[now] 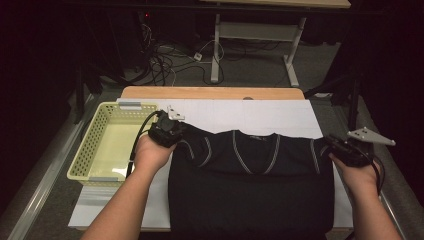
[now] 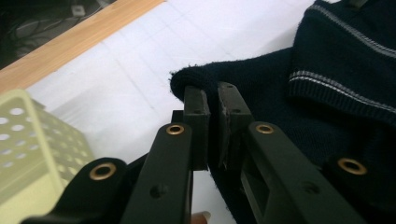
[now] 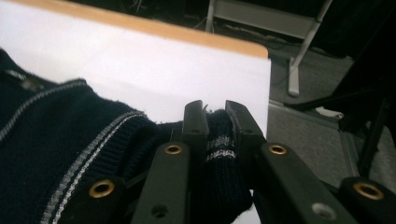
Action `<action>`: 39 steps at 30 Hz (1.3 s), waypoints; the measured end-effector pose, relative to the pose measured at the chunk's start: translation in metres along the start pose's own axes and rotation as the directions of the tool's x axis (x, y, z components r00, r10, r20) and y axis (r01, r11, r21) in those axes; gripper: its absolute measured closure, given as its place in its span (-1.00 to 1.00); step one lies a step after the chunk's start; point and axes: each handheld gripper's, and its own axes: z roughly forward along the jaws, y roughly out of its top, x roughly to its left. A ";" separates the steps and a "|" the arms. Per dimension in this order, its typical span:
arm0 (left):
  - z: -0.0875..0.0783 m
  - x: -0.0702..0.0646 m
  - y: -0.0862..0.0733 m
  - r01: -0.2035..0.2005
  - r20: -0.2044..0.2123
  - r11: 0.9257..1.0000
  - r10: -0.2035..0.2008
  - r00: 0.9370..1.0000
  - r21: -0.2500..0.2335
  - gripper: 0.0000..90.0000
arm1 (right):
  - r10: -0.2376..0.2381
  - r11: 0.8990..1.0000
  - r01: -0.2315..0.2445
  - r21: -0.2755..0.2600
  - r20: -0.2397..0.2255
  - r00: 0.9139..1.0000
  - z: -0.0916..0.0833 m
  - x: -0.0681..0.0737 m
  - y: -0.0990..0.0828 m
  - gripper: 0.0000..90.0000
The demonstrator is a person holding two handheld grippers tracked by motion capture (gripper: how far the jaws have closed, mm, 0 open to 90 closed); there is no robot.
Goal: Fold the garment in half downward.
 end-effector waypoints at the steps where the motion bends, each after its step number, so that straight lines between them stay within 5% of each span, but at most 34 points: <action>1: 0.002 0.004 0.002 0.019 -0.008 1.000 -0.019 1.000 -0.006 0.83 | 0.005 1.000 -0.005 -0.009 0.002 1.000 0.004 0.000 0.006 0.79; 3: 0.006 0.012 0.003 0.076 -0.030 0.997 -0.076 0.997 -0.002 0.81 | 0.018 0.999 -0.018 -0.033 0.010 1.000 0.011 -0.001 0.016 0.77; 5: 0.012 0.015 0.003 0.137 -0.041 0.990 -0.137 0.990 0.005 0.53 | 0.053 0.998 -0.053 -0.032 -0.011 0.999 0.020 -0.002 0.018 0.57; 8: 0.011 0.014 0.003 0.172 0.028 0.984 -0.172 0.985 -0.033 0.25 | 0.092 0.996 -0.091 0.022 -0.028 0.995 0.034 -0.001 0.013 0.22; 12: 0.013 0.007 0.000 0.150 0.085 0.988 -0.145 0.986 -0.050 0.23 | 0.089 0.995 -0.086 0.048 -0.047 0.995 0.033 0.003 0.006 0.14; 16: 0.024 -0.001 -0.006 0.172 0.139 0.984 -0.165 0.976 -0.037 0.17 | 0.082 0.994 -0.077 0.075 -0.066 0.994 0.030 0.011 -0.002 0.15; 23: 0.055 -0.020 -0.014 0.159 0.186 0.987 -0.157 0.970 0.002 0.09 | 0.083 0.991 -0.073 0.108 -0.089 0.993 0.036 0.019 -0.015 0.17; 30: 0.093 -0.029 -0.018 0.184 0.205 0.982 -0.189 0.960 0.044 0.01 | 0.104 0.985 -0.087 0.151 -0.109 0.989 0.058 0.026 -0.025 0.12; 34: 0.111 -0.032 -0.023 0.191 0.194 0.979 -0.202 0.960 0.072 -0.03 | 0.133 0.977 -0.111 0.180 -0.113 0.985 0.072 0.029 -0.031 0.06; 39: 0.113 -0.038 -0.026 0.189 0.175 0.981 -0.193 0.965 0.044 0.07 | 0.139 0.968 -0.111 0.224 -0.111 0.984 0.082 0.030 -0.037 0.01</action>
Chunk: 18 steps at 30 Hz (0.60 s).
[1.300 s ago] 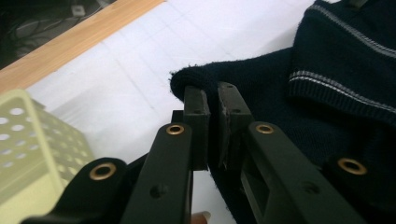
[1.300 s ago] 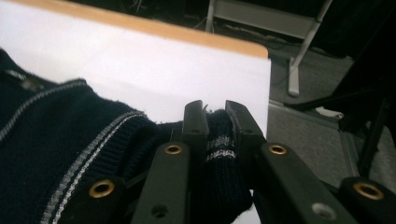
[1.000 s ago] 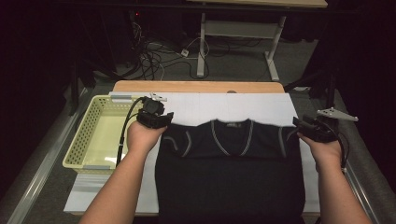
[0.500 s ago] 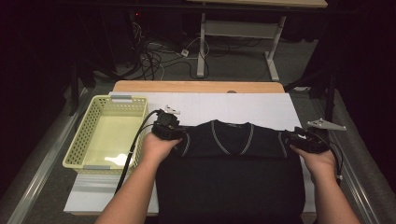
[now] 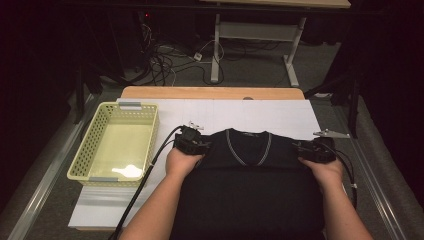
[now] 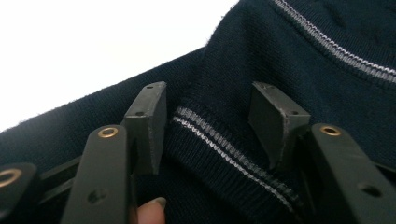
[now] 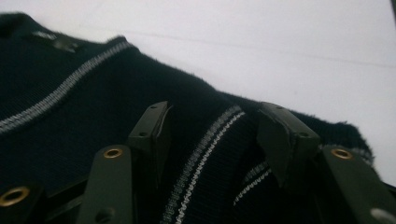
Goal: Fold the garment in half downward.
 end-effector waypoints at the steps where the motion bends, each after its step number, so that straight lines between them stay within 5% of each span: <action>1: 0.000 0.000 0.000 -0.001 0.003 1.000 0.001 1.000 0.000 0.12 | -0.001 1.000 0.001 0.007 0.003 1.000 0.001 0.000 -0.001 0.01; 4: 0.000 -0.002 -0.001 -0.016 0.013 1.000 0.016 1.000 -0.006 0.30 | -0.009 1.000 0.009 0.014 0.002 1.000 0.002 0.001 -0.001 0.08; 10: -0.003 -0.005 -0.001 -0.043 0.018 0.999 0.043 0.999 -0.015 0.57 | -0.043 0.999 0.043 0.001 -0.008 0.999 -0.003 0.003 -0.002 0.78; 18: -0.027 -0.007 0.002 -0.071 -0.014 0.995 0.070 0.997 -0.063 0.57 | -0.072 0.996 0.072 -0.053 -0.004 0.997 -0.022 0.007 -0.002 0.86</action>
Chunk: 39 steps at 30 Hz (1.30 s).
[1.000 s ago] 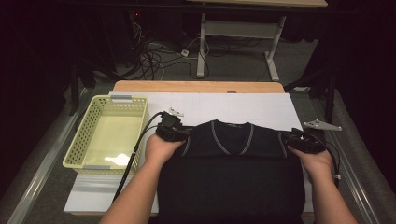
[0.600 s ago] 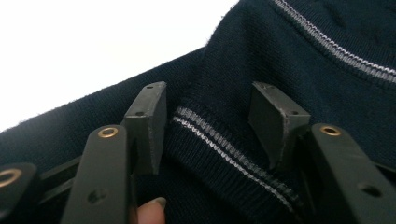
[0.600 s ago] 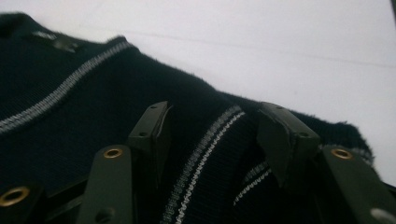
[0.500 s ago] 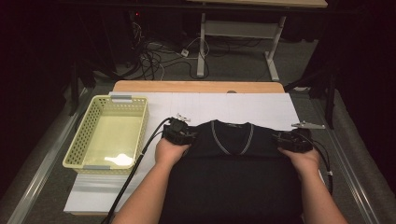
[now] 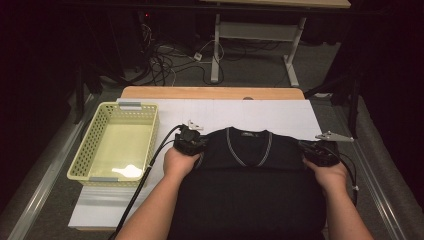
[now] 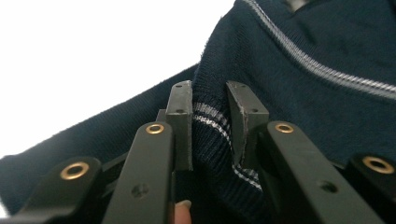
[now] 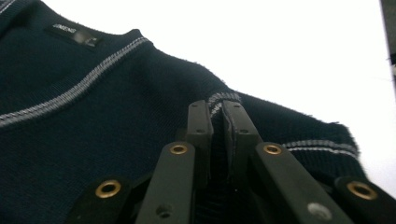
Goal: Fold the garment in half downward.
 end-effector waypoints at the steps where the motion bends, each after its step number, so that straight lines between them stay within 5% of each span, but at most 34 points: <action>1: -0.003 0.000 0.000 -0.001 -0.002 1.000 0.001 1.000 -0.008 0.57 | 0.003 1.000 -0.003 -0.006 0.002 1.000 -0.003 0.001 0.000 0.86; 15: -0.047 -0.005 -0.007 -0.045 0.029 0.994 0.048 0.998 -0.100 0.57 | -0.031 0.995 0.032 -0.090 0.006 0.999 -0.047 0.011 -0.009 0.86; 26: -0.070 -0.013 -0.040 -0.047 0.077 0.987 0.060 0.995 -0.156 0.57 | -0.068 0.989 0.066 -0.134 -0.013 0.998 -0.087 0.027 -0.028 0.86; 39: -0.102 -0.043 -0.083 -0.157 0.124 0.974 0.179 0.976 -0.166 0.57 | -0.144 0.978 0.140 -0.155 -0.021 0.989 -0.120 0.056 -0.063 0.86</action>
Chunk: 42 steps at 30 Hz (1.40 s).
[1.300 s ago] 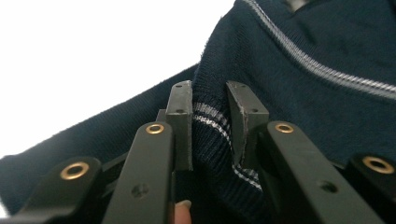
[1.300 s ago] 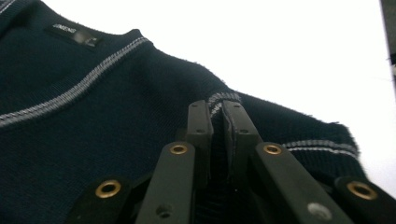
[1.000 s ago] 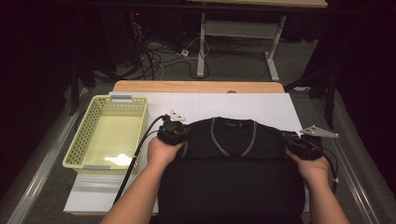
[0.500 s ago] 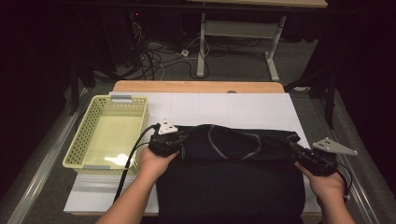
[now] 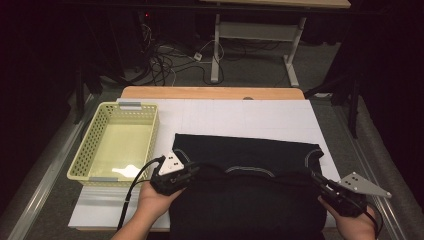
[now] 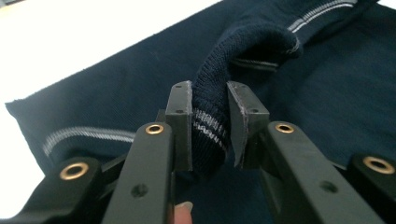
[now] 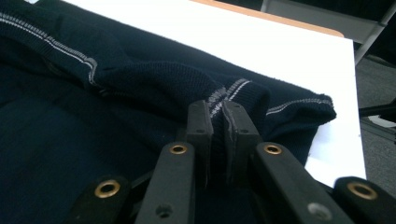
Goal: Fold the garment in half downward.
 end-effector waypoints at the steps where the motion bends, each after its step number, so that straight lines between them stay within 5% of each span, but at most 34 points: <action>1: -0.002 -0.002 -0.003 0.002 0.005 1.000 -0.002 1.000 0.000 0.57 | 0.003 1.000 -0.003 0.000 0.000 1.000 -0.003 0.002 -0.003 0.86; 16: -0.014 -0.022 -0.046 -0.016 0.032 0.998 0.014 0.999 0.067 0.57 | -0.005 0.999 0.005 0.053 -0.008 1.000 -0.022 0.025 -0.042 0.80; 21: -0.012 -0.025 -0.057 -0.030 0.047 0.994 0.025 0.999 0.104 0.46 | 0.017 0.996 -0.016 0.083 -0.017 1.000 -0.024 0.027 -0.052 0.63; 24: -0.016 -0.026 -0.055 -0.024 0.043 0.993 0.020 0.999 0.114 0.21 | 0.058 0.996 -0.056 0.069 -0.029 0.998 -0.029 0.026 -0.052 0.43; 29: -0.023 -0.035 -0.045 -0.038 0.060 0.996 0.033 0.998 0.077 -0.12 | 0.051 0.998 -0.051 0.027 -0.027 0.998 -0.042 0.031 -0.045 0.25; 36: -0.021 -0.048 -0.036 -0.045 0.099 0.999 0.043 0.994 0.021 -0.08 | 0.014 1.000 -0.014 0.003 -0.056 0.998 -0.043 0.044 -0.038 0.22; 42: -0.012 -0.053 -0.032 -0.013 0.137 1.000 0.014 0.990 -0.004 -0.06 | -0.009 1.000 0.009 0.001 -0.080 0.997 -0.034 0.054 -0.033 0.23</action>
